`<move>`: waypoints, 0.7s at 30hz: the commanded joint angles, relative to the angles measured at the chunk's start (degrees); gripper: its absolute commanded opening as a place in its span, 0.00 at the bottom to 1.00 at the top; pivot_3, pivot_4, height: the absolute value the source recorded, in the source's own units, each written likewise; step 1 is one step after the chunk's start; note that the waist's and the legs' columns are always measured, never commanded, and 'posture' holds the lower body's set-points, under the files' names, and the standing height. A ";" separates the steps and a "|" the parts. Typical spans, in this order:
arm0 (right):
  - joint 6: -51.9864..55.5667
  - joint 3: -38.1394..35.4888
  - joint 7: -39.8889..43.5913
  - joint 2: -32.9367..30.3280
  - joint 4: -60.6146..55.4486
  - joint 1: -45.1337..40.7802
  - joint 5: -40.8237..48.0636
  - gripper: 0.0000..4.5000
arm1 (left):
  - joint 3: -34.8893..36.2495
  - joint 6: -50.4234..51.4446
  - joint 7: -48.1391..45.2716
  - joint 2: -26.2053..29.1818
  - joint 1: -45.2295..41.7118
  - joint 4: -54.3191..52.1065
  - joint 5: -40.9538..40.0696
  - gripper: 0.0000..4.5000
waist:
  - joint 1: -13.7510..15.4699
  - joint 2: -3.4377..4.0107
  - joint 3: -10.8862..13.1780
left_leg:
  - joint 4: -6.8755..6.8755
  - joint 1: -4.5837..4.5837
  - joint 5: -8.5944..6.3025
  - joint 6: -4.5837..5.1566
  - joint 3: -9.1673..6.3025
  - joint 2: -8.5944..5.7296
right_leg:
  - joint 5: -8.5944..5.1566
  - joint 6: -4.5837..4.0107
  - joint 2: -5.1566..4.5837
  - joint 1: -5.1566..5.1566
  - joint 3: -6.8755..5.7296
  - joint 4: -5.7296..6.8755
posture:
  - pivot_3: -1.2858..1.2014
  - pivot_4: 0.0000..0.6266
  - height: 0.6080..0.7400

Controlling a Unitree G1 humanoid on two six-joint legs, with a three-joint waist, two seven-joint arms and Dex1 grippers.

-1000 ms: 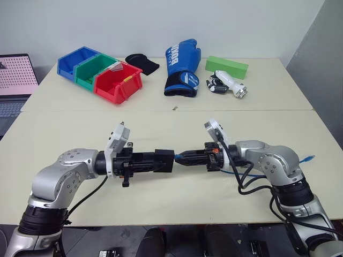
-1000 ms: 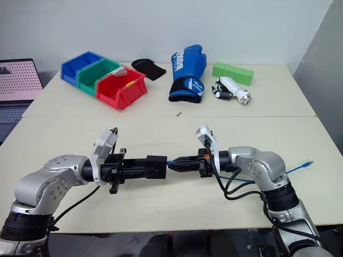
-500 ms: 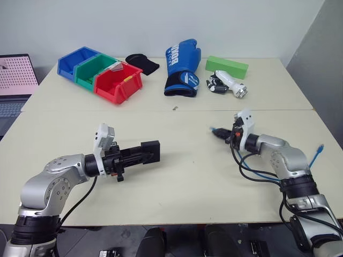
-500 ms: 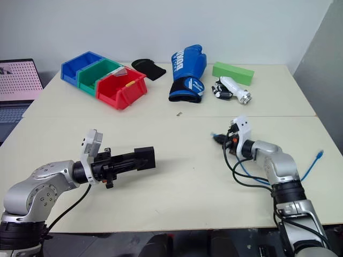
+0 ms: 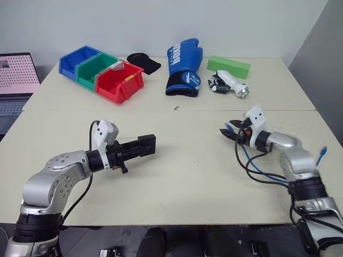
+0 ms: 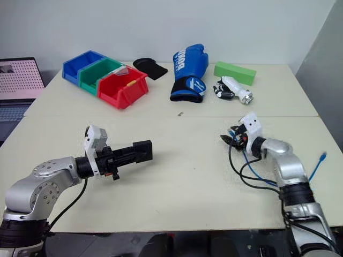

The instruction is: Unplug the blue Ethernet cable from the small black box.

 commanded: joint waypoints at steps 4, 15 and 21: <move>8.02 3.85 5.21 0.36 -18.23 -3.67 6.02 0.67 | 2.33 -20.81 14.46 -5.26 -0.09 7.76 16.36 0.18 | -0.18 0.00 0.00 | 0.00 0.12 0.00 0.00 -0.01 0.07 | 0.00 0.00 -0.03 0.03 0.02 0.05 | 0.52 0.24 1.00; 11.64 13.38 3.56 8.69 -19.61 -10.05 2.68 0.67 | 9.64 -39.75 38.03 -16.83 -2.24 25.09 25.80 0.18 | 0.52 -0.12 -0.07 | 0.06 -0.06 0.00 -0.01 -0.09 -0.04 | 0.11 -0.07 -0.18 -0.03 -0.10 -0.05 | 0.52 0.24 1.00; 11.55 14.56 4.53 8.95 -19.01 -10.35 2.05 0.67 | 9.14 -43.39 36.04 -19.71 -3.08 31.56 24.15 0.18 | 0.44 -0.13 -0.08 | 0.12 -0.05 0.01 -0.01 -0.05 -0.09 | 0.17 0.04 -0.17 -0.01 -0.08 -0.04 | 0.52 0.24 1.00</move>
